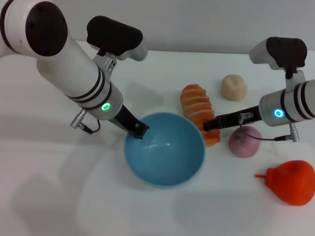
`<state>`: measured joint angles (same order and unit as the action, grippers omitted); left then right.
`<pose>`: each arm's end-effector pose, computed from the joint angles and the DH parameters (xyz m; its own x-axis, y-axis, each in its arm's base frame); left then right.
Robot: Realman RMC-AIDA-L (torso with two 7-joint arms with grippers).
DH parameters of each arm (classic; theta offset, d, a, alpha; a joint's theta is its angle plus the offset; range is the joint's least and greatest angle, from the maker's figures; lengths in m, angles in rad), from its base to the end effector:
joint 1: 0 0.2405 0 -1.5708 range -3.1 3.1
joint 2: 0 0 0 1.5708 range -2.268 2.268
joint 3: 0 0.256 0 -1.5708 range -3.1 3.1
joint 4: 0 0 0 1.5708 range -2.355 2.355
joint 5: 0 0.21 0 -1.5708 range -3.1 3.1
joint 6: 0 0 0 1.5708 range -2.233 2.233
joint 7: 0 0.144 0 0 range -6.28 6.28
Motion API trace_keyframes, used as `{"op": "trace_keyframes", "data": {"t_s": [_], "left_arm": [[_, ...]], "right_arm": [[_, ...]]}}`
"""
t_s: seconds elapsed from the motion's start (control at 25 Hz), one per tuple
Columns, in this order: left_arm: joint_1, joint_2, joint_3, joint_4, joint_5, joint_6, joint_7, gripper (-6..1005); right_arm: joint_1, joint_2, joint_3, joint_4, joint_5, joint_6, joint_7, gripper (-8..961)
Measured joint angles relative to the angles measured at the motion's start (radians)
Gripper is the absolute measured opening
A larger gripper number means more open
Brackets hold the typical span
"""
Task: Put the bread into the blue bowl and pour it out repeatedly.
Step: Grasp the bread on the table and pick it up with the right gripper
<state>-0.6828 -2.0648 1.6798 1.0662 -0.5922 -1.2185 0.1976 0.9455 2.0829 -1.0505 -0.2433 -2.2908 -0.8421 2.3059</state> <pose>-0.1898 0.3656 -0.0696 0.5852 0.8017 -0.1215 0.6582 -0.5571 -0.5064 0.2354 0.4020 -0.0977 0.4884 -0.8583 -0.1573 -0.8488 -0.4255 -0.3138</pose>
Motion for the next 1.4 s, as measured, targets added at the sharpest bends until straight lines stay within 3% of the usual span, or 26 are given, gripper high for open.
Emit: {"op": "trace_keyframes", "data": {"t_s": [0.52, 1.04, 1.4], "left_arm": [[-0.006, 0.002, -0.007, 0.0, 0.0, 0.004, -0.007, 0], [-0.011, 0.002, -0.009, 0.0, 0.0, -0.002, -0.009, -1], [-0.013, 0.004, -0.01, 0.02, 0.0, -0.008, -0.009, 0]], "right_arm": [[-0.01, 0.005, -0.003, 0.0, 0.002, 0.044, -0.025, 368], [-0.014, 0.004, -0.003, 0.0, 0.033, 0.046, -0.094, 234], [-0.097, -0.003, 0.007, -0.087, 0.106, -0.041, -0.143, 178]]}}
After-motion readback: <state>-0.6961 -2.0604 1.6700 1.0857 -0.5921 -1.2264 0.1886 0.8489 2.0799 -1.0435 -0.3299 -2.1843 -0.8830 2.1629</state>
